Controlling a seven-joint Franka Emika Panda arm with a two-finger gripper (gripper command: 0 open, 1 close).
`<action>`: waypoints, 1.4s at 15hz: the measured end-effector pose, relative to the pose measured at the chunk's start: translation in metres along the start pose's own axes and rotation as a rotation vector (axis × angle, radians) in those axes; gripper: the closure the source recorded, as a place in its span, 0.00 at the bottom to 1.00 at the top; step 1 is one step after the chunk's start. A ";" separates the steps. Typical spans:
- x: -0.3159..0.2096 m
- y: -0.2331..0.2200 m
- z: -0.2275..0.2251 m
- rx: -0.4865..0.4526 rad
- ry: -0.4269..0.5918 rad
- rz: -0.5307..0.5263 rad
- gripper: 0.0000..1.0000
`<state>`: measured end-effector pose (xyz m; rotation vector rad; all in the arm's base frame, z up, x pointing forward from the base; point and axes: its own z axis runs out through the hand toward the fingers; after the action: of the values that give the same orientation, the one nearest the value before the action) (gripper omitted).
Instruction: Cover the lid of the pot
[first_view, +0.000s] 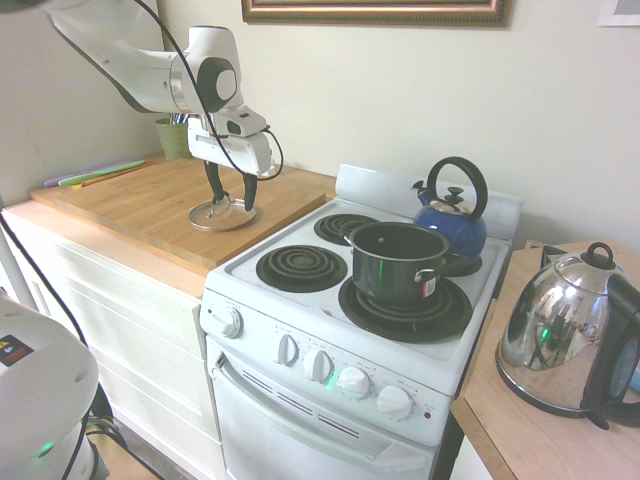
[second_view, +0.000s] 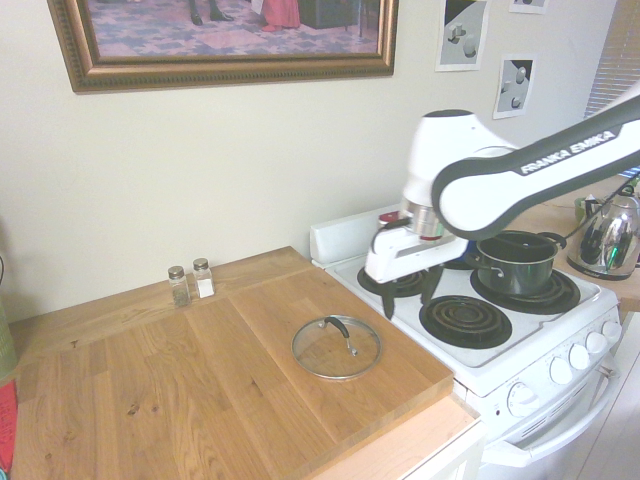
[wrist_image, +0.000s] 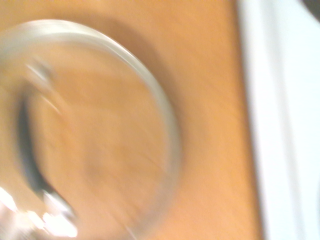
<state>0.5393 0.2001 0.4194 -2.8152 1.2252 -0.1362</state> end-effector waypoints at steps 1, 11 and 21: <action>-0.001 -0.019 -0.001 0.004 -0.007 -0.005 0.00; -0.004 -0.116 0.025 -0.074 -0.040 -0.051 0.00; -0.007 -0.099 0.053 -0.159 -0.062 -0.111 0.00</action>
<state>0.6127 0.2741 0.3761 -2.9989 1.1133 0.0450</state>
